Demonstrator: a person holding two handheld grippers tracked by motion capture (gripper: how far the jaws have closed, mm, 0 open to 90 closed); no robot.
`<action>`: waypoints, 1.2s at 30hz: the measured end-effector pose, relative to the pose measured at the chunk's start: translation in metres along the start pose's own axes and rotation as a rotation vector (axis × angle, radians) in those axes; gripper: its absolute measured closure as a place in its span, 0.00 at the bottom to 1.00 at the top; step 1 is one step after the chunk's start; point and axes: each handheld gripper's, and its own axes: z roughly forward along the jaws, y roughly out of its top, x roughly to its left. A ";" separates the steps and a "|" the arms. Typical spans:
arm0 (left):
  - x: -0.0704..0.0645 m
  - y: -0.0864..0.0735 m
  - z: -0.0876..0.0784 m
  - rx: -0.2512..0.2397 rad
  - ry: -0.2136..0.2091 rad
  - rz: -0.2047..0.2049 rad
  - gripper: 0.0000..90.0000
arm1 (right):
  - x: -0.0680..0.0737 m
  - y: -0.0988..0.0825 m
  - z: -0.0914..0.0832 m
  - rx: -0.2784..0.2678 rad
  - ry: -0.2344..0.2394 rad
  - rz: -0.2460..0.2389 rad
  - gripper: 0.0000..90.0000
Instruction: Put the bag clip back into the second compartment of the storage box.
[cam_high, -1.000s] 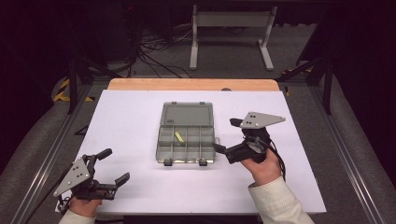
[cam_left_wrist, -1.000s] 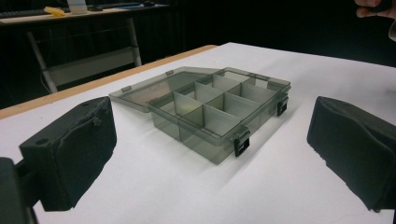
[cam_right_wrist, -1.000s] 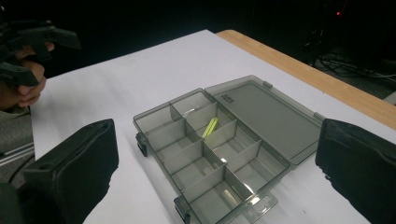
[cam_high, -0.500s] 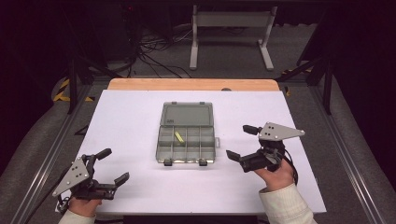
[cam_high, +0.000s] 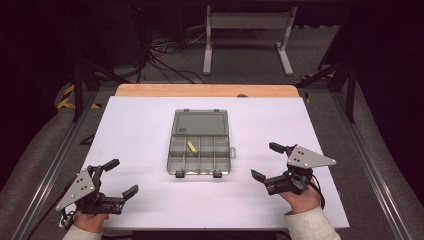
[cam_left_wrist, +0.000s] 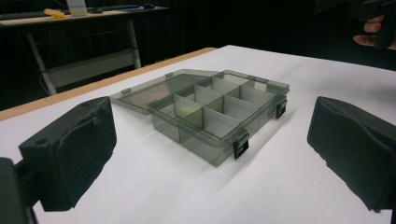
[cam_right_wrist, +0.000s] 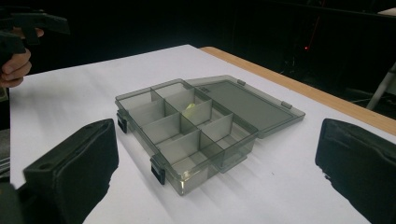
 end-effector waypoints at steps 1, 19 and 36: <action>0.000 0.000 0.000 -0.001 0.000 -0.001 0.02 | 0.000 -0.003 -0.001 -0.005 -0.001 -0.002 0.00; 0.000 0.000 0.000 -0.009 -0.014 -0.004 0.01 | 0.003 -0.049 -0.018 -0.061 -0.041 -0.016 0.00; 0.005 -0.003 0.000 -0.031 -0.026 -0.034 0.00 | -0.001 -0.080 -0.021 -0.040 -0.094 0.026 0.00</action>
